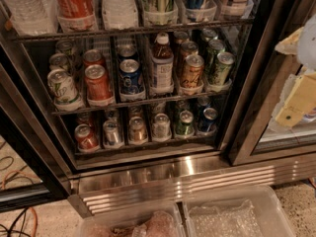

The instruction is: Pick redbull can from top shelf of fridge

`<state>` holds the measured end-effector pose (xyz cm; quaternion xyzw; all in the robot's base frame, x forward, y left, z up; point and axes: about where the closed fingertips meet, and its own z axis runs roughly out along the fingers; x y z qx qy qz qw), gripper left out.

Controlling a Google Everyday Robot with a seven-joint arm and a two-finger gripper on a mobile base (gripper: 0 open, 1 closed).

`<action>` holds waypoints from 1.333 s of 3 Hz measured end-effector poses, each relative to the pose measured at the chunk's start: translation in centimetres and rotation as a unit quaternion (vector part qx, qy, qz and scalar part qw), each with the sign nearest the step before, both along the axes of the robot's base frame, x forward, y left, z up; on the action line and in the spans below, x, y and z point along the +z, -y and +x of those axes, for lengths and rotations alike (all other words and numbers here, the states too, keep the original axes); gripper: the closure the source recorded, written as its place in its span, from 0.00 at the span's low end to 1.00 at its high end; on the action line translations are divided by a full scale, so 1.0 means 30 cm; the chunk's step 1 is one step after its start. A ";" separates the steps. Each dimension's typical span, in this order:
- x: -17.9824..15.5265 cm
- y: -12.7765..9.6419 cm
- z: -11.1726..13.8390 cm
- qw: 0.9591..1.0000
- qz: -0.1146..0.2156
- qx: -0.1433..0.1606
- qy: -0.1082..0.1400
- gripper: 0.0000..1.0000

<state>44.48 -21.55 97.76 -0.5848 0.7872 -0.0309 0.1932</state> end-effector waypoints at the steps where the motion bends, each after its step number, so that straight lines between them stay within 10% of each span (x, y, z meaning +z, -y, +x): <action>1: 0.045 -0.020 0.032 0.997 0.052 -0.028 0.040 0.00; 2: 0.077 -0.053 0.084 0.990 0.111 -0.059 0.072 0.00; 4: 0.086 -0.089 0.115 0.987 0.129 -0.052 0.083 0.00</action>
Offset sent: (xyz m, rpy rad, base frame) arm 0.0426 0.0204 0.0260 0.3534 -0.1890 -0.1940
